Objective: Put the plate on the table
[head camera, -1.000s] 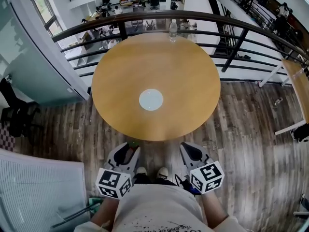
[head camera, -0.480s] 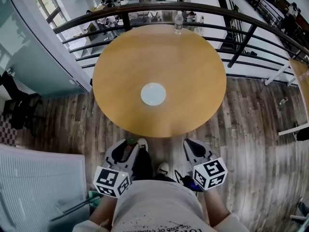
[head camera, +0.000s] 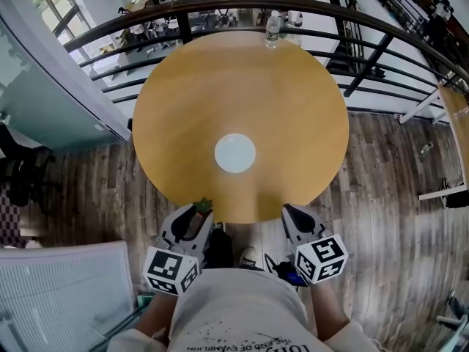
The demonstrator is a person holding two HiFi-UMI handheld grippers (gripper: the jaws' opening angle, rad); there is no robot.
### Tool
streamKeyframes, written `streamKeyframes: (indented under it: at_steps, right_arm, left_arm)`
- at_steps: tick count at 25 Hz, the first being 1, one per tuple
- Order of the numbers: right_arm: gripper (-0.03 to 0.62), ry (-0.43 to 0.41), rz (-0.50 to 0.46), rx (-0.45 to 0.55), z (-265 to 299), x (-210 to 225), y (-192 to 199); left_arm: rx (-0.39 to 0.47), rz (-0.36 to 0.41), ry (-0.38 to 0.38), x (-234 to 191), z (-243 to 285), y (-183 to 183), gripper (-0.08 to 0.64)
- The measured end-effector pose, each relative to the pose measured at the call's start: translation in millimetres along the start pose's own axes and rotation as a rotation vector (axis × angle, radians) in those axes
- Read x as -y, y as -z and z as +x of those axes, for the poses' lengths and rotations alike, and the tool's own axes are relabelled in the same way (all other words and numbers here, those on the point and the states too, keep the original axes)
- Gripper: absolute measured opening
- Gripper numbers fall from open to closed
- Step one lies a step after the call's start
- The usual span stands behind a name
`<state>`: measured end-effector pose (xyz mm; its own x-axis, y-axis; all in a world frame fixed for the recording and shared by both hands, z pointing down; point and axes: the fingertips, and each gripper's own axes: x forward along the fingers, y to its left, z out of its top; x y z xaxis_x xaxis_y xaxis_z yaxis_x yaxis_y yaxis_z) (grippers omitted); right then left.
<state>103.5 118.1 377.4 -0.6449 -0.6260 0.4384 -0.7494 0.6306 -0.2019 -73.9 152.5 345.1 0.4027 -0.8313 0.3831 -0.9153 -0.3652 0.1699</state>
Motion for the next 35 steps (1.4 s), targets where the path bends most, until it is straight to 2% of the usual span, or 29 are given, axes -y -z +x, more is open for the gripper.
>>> streamKeyframes:
  at_steps: [10, 17, 22, 30, 35]
  right_arm:
    - [0.025, 0.13, 0.02, 0.008, 63, 19, -49]
    - [0.025, 0.215, 0.053, 0.018, 62, 26, -36]
    - [0.025, 0.222, 0.053, 0.036, 53, 32, -29]
    - [0.026, 0.187, 0.035, 0.014, 86, 45, -77]
    - [0.026, 0.159, 0.023, 0.012, 96, 56, -85]
  left_arm:
    - [0.017, 0.006, 0.124, -68, 56, -44, 0.145]
    - [0.024, 0.018, 0.18, -79, 69, -39, 0.145]
    - [0.021, 0.031, 0.203, -65, 74, -34, 0.146]
    - [-0.038, 0.003, 0.17, -98, 94, -56, 0.146]
    - [-0.072, 0.004, 0.149, -101, 105, -50, 0.146]
